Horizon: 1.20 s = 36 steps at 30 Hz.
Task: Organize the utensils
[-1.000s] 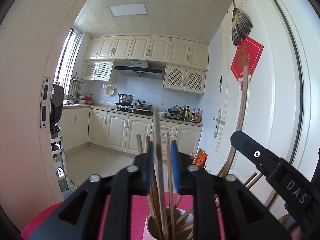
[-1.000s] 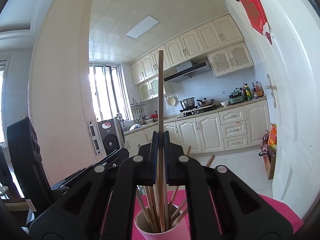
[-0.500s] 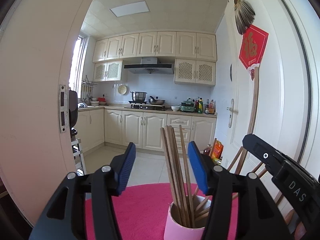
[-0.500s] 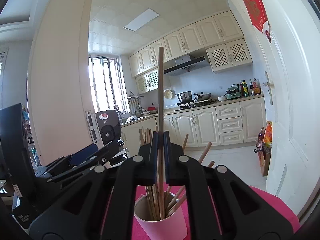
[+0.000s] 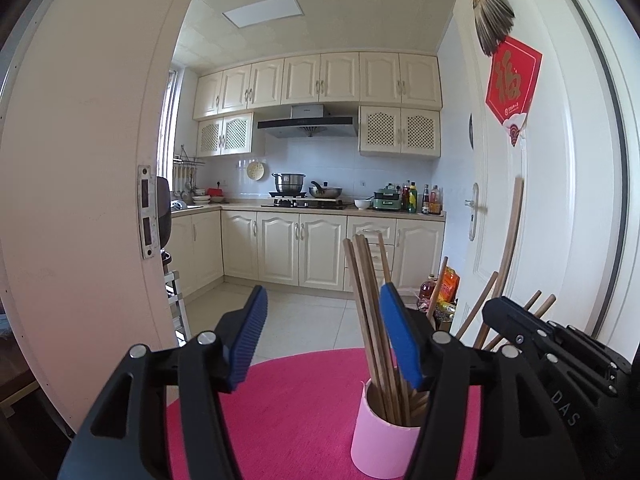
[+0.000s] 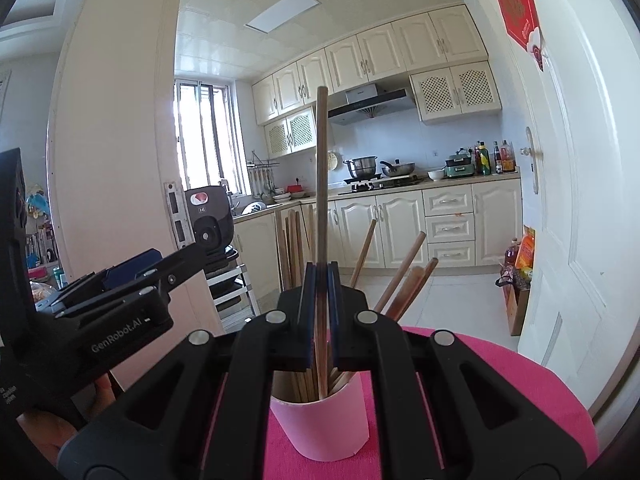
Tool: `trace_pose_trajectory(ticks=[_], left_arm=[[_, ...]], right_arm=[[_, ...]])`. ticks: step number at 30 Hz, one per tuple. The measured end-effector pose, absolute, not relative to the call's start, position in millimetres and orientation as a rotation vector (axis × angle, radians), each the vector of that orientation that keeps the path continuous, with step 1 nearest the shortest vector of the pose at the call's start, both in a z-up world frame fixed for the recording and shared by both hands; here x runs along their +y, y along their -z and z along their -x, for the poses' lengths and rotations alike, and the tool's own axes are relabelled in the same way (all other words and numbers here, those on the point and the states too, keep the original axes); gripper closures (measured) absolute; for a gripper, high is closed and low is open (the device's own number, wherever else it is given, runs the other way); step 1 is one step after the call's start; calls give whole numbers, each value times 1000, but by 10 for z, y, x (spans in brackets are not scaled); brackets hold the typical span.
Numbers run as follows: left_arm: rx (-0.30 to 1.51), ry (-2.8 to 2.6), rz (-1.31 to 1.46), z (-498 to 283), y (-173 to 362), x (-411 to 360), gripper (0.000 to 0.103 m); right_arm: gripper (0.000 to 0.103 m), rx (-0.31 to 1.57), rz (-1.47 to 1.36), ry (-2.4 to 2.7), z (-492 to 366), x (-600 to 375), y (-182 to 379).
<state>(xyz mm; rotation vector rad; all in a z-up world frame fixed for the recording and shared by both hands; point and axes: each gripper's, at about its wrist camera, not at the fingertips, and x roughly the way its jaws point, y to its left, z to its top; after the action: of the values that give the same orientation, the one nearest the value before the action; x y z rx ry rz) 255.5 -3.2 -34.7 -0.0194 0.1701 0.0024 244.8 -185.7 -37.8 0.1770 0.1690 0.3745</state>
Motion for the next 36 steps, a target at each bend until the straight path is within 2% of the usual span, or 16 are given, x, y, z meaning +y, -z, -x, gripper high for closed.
trace_pose_trajectory(ticks=[3, 4, 6, 7, 8, 21, 27, 31, 36], left_arm=[[165, -14, 12, -2500, 326, -27, 44], [165, -14, 11, -2479, 318, -22, 44], [167, -14, 12, -2445, 295, -12, 44], [165, -15, 14, -2417, 282, -3, 44], [164, -15, 16, -2396, 267, 2, 44], [162, 7, 25, -1879, 52, 18, 40], [133, 6, 15, -1479, -101, -33, 33], [120, 14, -17, -1191, -192, -124, 27], [114, 16, -73, -857, -236, -272, 26]], right_arm=[[95, 187, -182, -355, -2432, -1876, 372], [91, 188, -192, -348, -2421, -1899, 358], [72, 175, -207, -338, -2363, -1948, 322], [52, 162, -212, -333, -2328, -1970, 298], [50, 151, -213, -332, -2292, -1983, 274], [50, 131, -212, -286, -1740, -2165, 9], [41, 144, -174, -250, -1318, -2167, -90], [30, 143, -149, -230, -1041, -2164, -124], [19, 116, -143, -186, -704, -2226, -154]])
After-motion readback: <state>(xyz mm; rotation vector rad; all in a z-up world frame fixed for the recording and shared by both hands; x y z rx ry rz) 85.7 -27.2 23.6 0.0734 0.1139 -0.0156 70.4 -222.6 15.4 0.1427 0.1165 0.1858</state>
